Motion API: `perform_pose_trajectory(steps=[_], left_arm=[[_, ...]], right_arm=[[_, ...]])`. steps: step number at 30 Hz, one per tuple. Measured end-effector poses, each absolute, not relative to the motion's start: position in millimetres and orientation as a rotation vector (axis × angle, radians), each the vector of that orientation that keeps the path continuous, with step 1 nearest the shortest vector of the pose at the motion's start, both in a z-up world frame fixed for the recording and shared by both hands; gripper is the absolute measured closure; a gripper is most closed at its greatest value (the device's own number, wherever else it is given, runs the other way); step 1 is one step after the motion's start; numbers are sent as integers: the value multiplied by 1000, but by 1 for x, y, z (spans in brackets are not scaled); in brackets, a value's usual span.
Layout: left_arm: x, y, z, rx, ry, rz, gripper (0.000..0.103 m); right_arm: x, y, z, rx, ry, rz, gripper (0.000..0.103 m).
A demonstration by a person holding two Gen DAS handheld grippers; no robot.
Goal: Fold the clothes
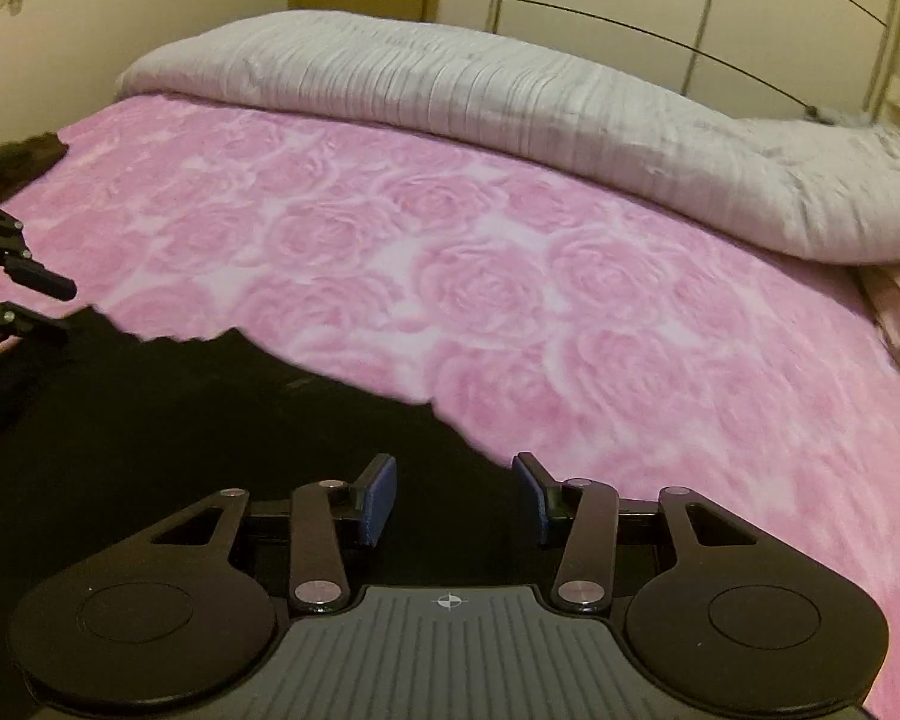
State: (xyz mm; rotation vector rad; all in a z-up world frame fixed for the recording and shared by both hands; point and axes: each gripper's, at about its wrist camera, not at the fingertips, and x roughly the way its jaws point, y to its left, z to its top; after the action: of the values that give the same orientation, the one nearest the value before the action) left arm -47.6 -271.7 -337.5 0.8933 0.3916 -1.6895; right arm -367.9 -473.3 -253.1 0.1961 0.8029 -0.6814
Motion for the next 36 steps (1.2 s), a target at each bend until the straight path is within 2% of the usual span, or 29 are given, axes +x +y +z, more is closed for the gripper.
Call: perform_pose_trajectory(steps=[6, 11, 18, 25, 29, 36], left_arm=[[-71, -209, -336, 912, 393, -1783, 73], [-76, -194, -347, 918, 420, -1787, 73], [-84, -168, -354, 920, 442, -1785, 73], [-105, -133, -357, 975, 377, -1732, 73], [-110, -123, -352, 930, 405, -1692, 72], [-126, -120, -363, 981, 397, -1682, 72]], right_arm=[[-424, -394, -248, 439, 767, -799, 54], [-474, -337, -278, 643, 729, -902, 53], [-514, -301, -269, 674, 595, -1002, 53], [-522, -304, -270, 729, 567, -1023, 53], [-525, -295, -257, 676, 583, -1057, 50], [-521, -295, -271, 659, 677, -1062, 45]])
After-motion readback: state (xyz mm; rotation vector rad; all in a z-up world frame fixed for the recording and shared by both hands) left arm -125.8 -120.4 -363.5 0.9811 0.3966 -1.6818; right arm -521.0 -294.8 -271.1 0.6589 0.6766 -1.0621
